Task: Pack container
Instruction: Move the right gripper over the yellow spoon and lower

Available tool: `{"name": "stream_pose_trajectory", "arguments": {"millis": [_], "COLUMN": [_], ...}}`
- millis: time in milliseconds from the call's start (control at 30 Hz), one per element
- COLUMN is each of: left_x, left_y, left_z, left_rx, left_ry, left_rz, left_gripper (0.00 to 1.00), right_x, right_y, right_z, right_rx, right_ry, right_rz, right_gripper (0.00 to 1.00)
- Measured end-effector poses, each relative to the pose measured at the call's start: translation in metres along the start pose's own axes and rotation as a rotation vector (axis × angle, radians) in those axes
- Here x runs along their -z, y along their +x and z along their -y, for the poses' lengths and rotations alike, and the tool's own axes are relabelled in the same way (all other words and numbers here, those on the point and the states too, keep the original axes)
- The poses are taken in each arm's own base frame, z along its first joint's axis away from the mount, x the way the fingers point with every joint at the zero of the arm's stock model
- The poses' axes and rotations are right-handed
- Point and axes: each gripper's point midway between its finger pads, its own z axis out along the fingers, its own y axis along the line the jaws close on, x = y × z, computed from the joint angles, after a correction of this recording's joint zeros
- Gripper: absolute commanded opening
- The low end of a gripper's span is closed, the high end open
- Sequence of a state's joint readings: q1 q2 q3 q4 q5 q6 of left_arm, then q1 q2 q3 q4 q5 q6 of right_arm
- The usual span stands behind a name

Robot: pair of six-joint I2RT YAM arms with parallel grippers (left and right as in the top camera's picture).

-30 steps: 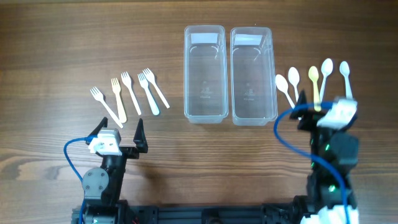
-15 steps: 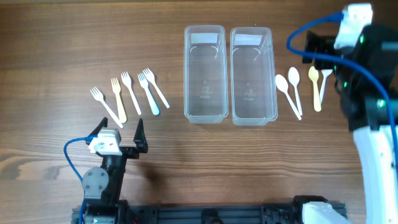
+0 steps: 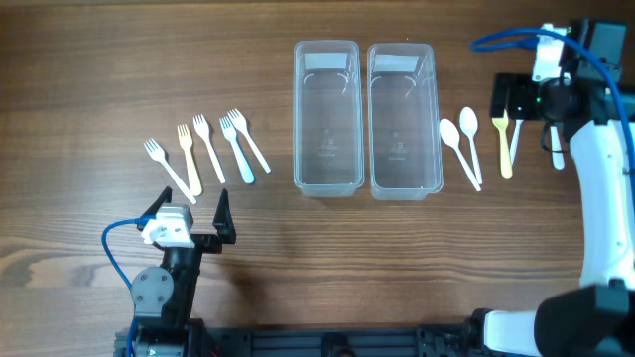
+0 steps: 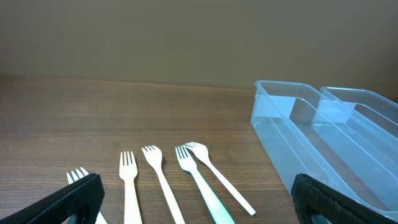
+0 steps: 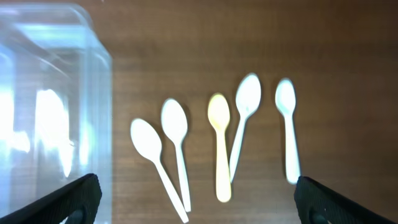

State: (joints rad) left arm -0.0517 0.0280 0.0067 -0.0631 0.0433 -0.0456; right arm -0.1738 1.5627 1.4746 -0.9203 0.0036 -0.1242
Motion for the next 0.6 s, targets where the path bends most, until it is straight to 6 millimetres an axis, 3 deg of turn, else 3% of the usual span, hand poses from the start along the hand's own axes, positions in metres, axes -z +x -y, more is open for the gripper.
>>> {"name": "stream_pose_trajectory", "arguments": {"millis": [133, 467, 533, 600], "left_x": [0.000, 0.000, 0.000, 0.000], "left_y": [0.000, 0.000, 0.000, 0.000], "left_z": [0.000, 0.000, 0.000, 0.000], "left_rx": [0.000, 0.000, 0.000, 0.000], "left_ry": [0.000, 0.000, 0.000, 0.000], "left_rz": [0.000, 0.000, 0.000, 0.000], "left_gripper": [1.00, 1.00, 1.00, 1.00], "right_x": [-0.012, -0.013, -0.013, -0.014], "right_y": [0.003, 0.000, -0.002, -0.005], "right_z": [0.012, 0.013, 0.014, 0.014], "right_rx": [-0.028, -0.022, 0.000, 0.016], "right_ry": [0.011, 0.014, 0.015, 0.016], "right_rz": [-0.024, -0.009, -0.002, 0.006], "right_gripper": [1.00, 1.00, 0.94, 0.80]}}
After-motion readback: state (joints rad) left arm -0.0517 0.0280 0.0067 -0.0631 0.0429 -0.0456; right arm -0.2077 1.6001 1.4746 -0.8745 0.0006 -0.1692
